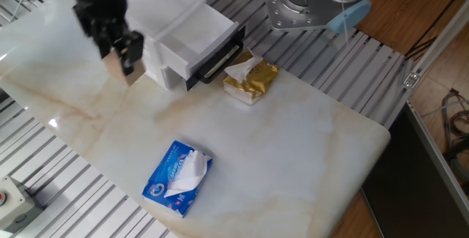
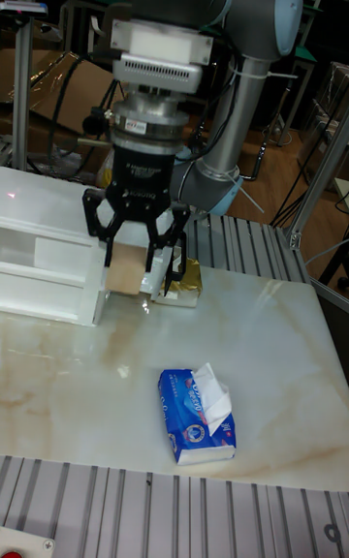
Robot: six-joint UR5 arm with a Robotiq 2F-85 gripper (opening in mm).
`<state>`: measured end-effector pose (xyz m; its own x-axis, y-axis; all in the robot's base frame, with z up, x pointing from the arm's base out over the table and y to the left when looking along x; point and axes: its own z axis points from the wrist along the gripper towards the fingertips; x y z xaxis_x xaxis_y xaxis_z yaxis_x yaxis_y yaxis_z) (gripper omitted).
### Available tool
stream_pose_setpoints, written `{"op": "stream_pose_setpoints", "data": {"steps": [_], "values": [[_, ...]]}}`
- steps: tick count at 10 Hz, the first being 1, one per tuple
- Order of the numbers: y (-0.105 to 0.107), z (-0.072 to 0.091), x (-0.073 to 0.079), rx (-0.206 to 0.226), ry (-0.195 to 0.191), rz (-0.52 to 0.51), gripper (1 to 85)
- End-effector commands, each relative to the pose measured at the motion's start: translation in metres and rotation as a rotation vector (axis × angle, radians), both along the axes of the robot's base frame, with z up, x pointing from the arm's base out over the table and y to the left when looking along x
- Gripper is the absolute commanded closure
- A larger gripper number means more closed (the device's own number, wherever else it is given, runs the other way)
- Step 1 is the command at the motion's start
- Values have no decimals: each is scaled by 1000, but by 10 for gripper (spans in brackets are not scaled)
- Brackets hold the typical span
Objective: Put things in the drawer
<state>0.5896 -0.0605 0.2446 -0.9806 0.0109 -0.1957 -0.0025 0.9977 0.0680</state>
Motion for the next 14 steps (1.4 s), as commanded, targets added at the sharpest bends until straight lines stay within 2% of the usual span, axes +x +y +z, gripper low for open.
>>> {"op": "stream_pose_setpoints", "data": {"steps": [1,3,7,10,14], "values": [[11,19,-41,27,-1,-36,847],[14,22,-56,21,-5,-65,847],[22,24,-79,41,-6,-92,847],[27,12,-84,48,-30,-97,847],[23,4,-87,31,-28,-93,847]]}}
